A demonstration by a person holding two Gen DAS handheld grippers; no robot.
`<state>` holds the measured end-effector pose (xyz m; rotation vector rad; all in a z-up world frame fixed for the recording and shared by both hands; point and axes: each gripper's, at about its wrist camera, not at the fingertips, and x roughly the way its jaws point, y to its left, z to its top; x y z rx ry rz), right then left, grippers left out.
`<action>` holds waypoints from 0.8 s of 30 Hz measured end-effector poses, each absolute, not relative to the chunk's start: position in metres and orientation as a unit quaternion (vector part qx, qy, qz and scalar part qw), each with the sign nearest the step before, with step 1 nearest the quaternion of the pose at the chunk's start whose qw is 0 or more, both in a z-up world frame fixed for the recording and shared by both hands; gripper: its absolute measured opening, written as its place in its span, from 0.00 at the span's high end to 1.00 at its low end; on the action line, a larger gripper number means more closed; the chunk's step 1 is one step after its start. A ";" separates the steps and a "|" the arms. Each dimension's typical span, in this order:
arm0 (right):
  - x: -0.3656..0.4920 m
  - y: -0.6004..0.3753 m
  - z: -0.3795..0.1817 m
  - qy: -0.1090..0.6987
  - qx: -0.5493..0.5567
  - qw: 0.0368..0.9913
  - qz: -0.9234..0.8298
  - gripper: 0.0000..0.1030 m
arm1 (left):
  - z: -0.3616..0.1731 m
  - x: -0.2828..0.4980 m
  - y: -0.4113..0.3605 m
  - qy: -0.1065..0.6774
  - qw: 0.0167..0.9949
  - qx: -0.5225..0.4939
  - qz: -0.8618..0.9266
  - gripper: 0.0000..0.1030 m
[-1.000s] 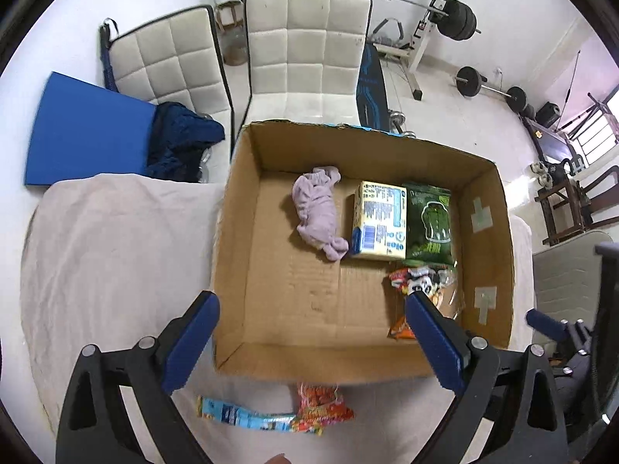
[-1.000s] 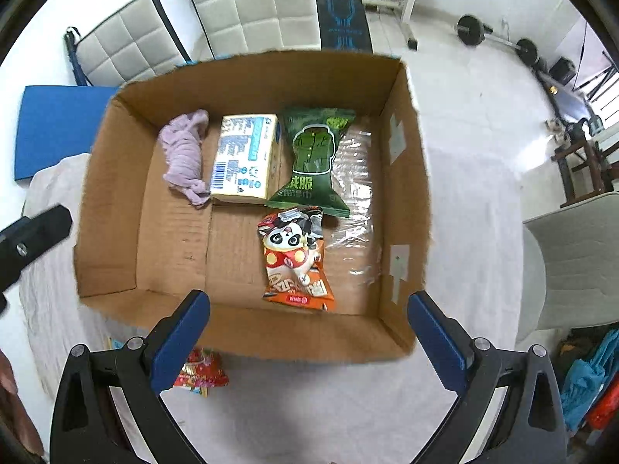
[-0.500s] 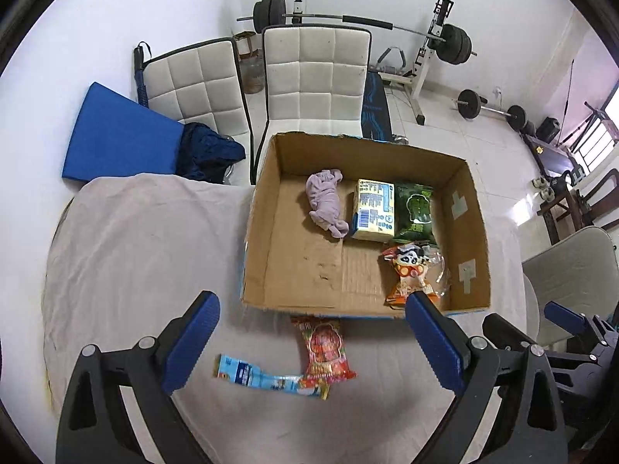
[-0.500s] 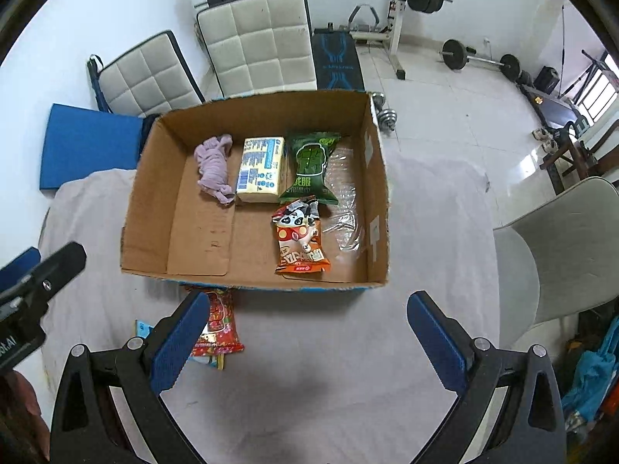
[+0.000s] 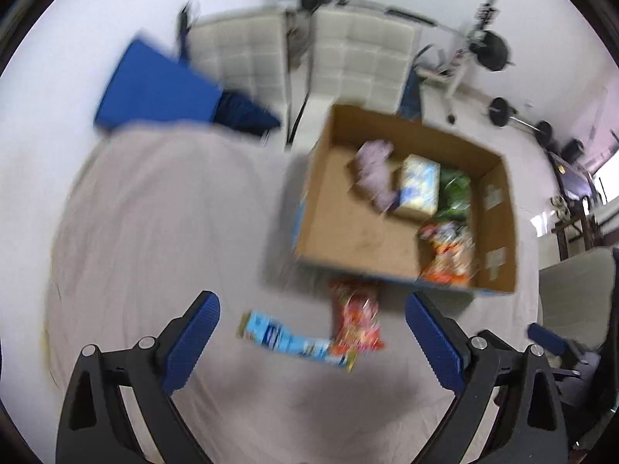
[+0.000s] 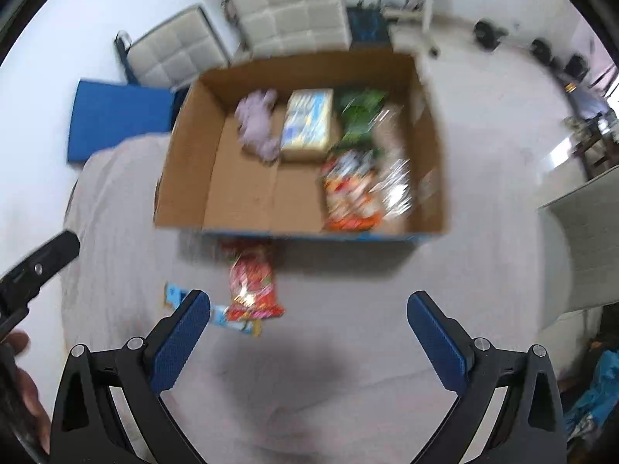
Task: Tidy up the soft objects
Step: 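Move both tools back toward the blue stick pack and red bag, then grasp the blue Nestle stick pack with the left tool while the right tool grasps the red bag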
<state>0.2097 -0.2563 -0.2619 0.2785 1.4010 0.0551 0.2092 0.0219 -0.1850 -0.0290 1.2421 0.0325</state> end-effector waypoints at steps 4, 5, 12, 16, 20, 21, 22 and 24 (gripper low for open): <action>0.218 -0.228 -0.323 0.679 0.149 0.718 0.041 0.00 | -0.242 0.193 0.062 0.636 0.766 -0.079 0.047 0.04; 0.221 -0.221 -0.338 0.687 0.154 0.709 0.042 0.00 | -0.263 0.189 0.075 0.658 0.743 -0.105 0.058 0.05; 0.243 -0.184 -0.407 0.716 0.162 0.678 0.035 0.02 | -0.335 0.171 0.102 0.709 0.675 -0.182 0.090 0.05; 0.249 -0.171 -0.432 0.730 0.189 0.656 0.040 0.20 | -0.361 0.169 0.104 0.723 0.647 -0.225 0.089 0.05; 0.242 -0.170 -0.434 0.734 0.164 0.658 0.029 0.46 | -0.377 0.169 0.099 0.732 0.628 -0.247 0.092 0.05; 0.239 -0.173 -0.432 0.735 0.158 0.659 0.027 0.47 | -0.379 0.170 0.096 0.733 0.626 -0.251 0.089 0.05; 0.237 -0.176 -0.429 0.736 0.151 0.659 0.024 0.47 | -0.381 0.170 0.093 0.735 0.623 -0.253 0.087 0.05; 0.228 -0.190 -0.421 0.734 0.144 0.663 0.018 0.48 | -0.387 0.173 0.085 0.738 0.614 -0.269 0.077 0.05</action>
